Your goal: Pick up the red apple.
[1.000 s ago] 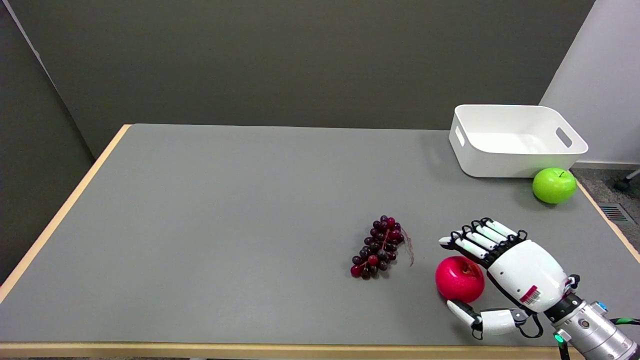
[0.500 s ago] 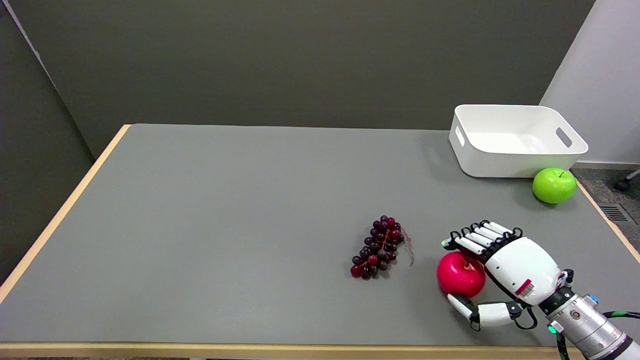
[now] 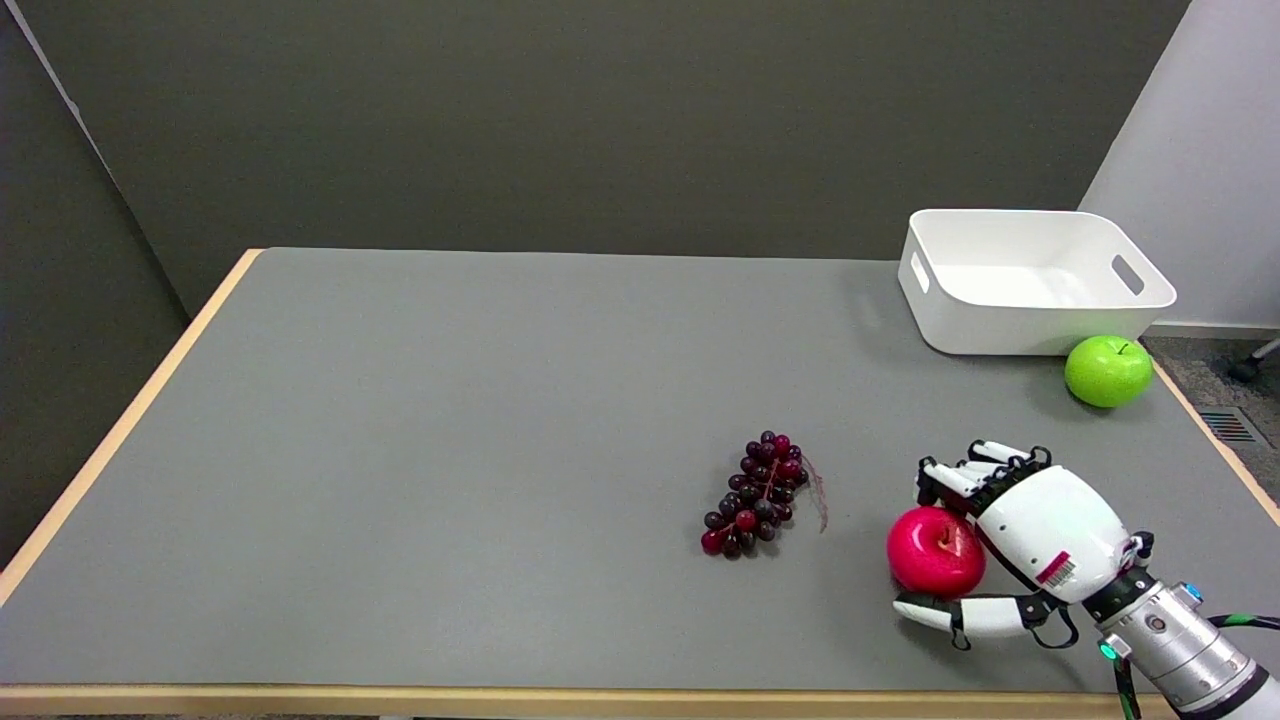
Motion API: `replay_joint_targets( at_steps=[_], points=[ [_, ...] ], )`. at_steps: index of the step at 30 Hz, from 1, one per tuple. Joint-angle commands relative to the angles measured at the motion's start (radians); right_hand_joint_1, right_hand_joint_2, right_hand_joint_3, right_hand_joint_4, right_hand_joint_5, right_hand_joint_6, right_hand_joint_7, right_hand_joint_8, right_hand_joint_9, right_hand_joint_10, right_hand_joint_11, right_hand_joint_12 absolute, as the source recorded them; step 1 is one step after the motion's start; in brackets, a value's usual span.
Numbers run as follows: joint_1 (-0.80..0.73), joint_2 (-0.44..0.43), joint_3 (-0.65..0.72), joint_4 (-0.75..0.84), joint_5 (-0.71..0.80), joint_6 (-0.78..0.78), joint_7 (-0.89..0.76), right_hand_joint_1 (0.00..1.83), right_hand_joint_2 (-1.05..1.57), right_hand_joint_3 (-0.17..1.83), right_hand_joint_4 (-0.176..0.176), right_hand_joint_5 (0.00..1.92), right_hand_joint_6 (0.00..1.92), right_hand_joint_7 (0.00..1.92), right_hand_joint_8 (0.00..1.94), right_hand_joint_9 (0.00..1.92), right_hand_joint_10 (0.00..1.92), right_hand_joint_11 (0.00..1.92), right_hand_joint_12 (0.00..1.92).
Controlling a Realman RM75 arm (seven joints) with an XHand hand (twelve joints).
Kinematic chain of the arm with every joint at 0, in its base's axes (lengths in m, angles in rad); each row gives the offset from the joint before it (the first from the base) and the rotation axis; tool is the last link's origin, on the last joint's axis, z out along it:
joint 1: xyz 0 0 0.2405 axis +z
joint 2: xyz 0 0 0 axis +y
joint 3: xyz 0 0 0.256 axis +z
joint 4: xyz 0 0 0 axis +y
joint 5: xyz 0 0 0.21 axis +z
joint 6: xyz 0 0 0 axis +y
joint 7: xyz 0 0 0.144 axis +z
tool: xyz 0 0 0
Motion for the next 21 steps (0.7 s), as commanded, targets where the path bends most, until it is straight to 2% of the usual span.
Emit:
replay_joint_targets(
  at_steps=[1, 2, 5, 9, 13, 21],
  points=[
    [0.069, 0.041, 0.053, 0.019, -0.009, 0.023, 0.003, 0.99, 0.97, 0.61, -0.019, 0.74, 1.51, 0.96, 1.61, 0.94, 1.58, 0.61, 1.92],
    [0.078, 0.049, 0.066, 0.025, -0.009, 0.016, 0.003, 1.0, 0.98, 0.6, -0.031, 0.74, 1.51, 0.95, 1.68, 0.94, 1.6, 0.63, 1.92],
    [0.13, 0.074, 0.106, 0.042, -0.009, -0.027, 0.012, 0.99, 0.99, 0.57, -0.027, 0.74, 1.5, 0.95, 1.75, 0.93, 1.64, 0.65, 1.92],
    [0.229, 0.11, 0.155, 0.041, 0.004, -0.118, 0.018, 1.0, 0.99, 0.59, -0.042, 0.73, 1.51, 0.94, 1.88, 0.96, 1.73, 0.67, 1.92],
    [0.366, 0.134, 0.201, 0.014, 0.004, -0.228, 0.058, 0.99, 1.0, 0.58, -0.04, 0.72, 1.52, 0.9, 1.91, 0.95, 1.76, 0.67, 1.92],
    [0.677, 0.165, 0.198, -0.101, 0.004, -0.493, 0.087, 0.98, 1.01, 0.56, -0.031, 0.71, 1.53, 0.88, 1.92, 0.94, 1.79, 0.63, 1.92]
  ],
)
